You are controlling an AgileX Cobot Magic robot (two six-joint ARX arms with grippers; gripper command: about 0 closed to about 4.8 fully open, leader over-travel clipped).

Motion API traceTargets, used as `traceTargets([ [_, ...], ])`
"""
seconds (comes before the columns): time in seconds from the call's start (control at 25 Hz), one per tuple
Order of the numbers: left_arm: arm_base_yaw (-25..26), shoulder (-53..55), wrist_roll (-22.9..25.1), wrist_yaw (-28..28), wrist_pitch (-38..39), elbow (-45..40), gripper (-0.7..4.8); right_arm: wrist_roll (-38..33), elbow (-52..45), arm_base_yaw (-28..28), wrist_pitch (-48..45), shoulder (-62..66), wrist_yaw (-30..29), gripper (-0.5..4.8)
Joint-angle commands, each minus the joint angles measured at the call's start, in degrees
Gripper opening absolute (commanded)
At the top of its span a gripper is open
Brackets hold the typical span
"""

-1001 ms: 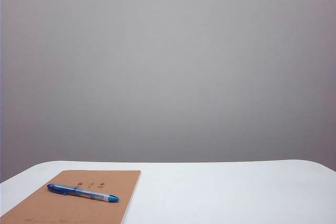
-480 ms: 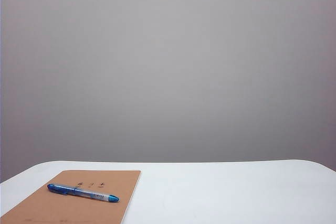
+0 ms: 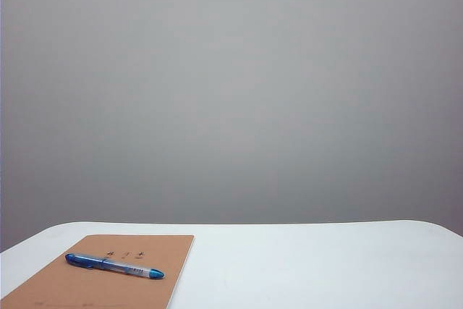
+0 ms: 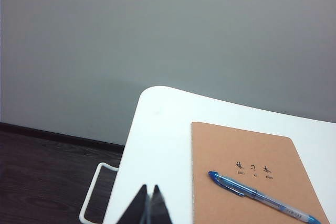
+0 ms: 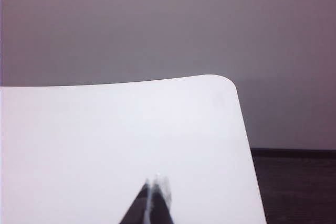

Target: Pick up a pen on the table and place it on the notebook.

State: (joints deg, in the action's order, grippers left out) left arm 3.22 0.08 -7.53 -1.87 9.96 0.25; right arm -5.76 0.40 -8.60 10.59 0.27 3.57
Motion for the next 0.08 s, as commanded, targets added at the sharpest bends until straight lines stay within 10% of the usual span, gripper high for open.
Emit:
traceTargets([
  [0.04, 0.1, 0.0, -0.2, 0.2, 0.5, 0.1, -0.05, -0.2, -0.3, 0.0, -0.4, -0.1, 0.4, -0.05],
  [0.08, 0.1, 0.0, -0.2, 0.2, 0.5, 0.1, -0.05, -0.2, -0.3, 0.0, -0.4, -0.1, 0.4, -0.05],
])
